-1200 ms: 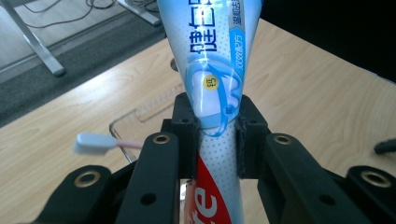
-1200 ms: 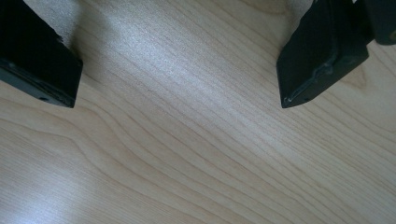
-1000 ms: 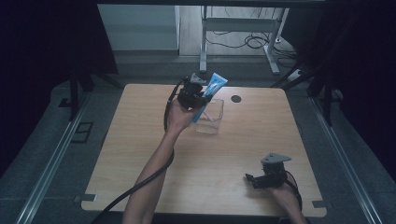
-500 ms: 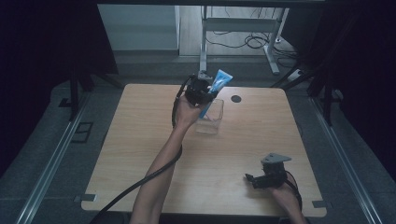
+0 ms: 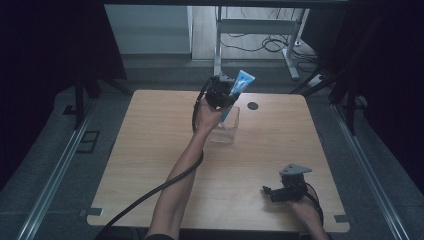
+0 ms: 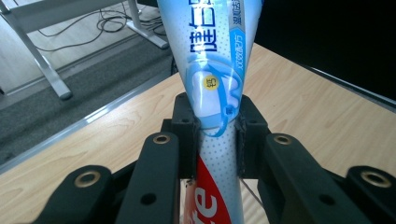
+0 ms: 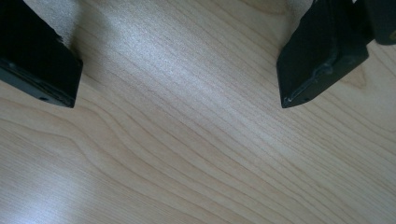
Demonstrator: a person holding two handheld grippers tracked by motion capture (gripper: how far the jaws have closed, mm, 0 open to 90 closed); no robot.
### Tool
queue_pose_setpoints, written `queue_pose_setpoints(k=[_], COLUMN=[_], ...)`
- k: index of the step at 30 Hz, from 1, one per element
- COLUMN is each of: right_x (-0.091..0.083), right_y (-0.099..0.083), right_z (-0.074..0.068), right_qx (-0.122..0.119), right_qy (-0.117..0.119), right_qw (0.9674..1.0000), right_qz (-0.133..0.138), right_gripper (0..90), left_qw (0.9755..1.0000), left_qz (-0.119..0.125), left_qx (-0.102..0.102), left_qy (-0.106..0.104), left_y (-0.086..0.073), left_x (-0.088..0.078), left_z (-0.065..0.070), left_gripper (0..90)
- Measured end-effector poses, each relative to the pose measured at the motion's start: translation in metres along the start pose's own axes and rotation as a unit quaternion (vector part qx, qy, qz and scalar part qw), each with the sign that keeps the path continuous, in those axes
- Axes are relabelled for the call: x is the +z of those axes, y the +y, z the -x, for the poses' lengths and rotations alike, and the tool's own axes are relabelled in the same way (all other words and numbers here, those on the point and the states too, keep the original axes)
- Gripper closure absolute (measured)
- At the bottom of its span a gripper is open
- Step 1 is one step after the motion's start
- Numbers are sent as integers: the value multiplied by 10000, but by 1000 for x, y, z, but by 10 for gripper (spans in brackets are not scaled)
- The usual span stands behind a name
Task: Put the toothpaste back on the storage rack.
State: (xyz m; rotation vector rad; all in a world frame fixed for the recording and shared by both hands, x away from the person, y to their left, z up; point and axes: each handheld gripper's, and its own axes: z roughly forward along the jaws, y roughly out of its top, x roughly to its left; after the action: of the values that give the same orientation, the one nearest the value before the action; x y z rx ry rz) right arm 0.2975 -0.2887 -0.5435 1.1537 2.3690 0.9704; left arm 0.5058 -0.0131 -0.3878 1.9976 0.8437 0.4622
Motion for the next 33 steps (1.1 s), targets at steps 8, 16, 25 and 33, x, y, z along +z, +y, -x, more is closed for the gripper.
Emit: queue_pose_setpoints(k=[8, 16, 25, 33], right_x=[0, 0, 0, 0], right_y=[0, 0, 0, 0], right_z=[0, 0, 0, 0], right_qx=[1, 6, -3, 1], right_qy=[6, 10, 3, 2], right_qw=[10000, 10000, 10000, 10000], right_qz=[5, 3, -3, 2], right_gripper=[0, 0, 0, 0], left_qw=[9999, 9995, 9991, 9985], left_qz=[49, 53, -43, -171], left_qx=[18, 142, 258, 327], left_qy=[143, 261, 319, 416], left_y=[-5, -14, -25, -32], left_x=[12, 18, 24, 29], left_z=[-3, -1, 3, 5], left_gripper=[740, 738, 734, 731])
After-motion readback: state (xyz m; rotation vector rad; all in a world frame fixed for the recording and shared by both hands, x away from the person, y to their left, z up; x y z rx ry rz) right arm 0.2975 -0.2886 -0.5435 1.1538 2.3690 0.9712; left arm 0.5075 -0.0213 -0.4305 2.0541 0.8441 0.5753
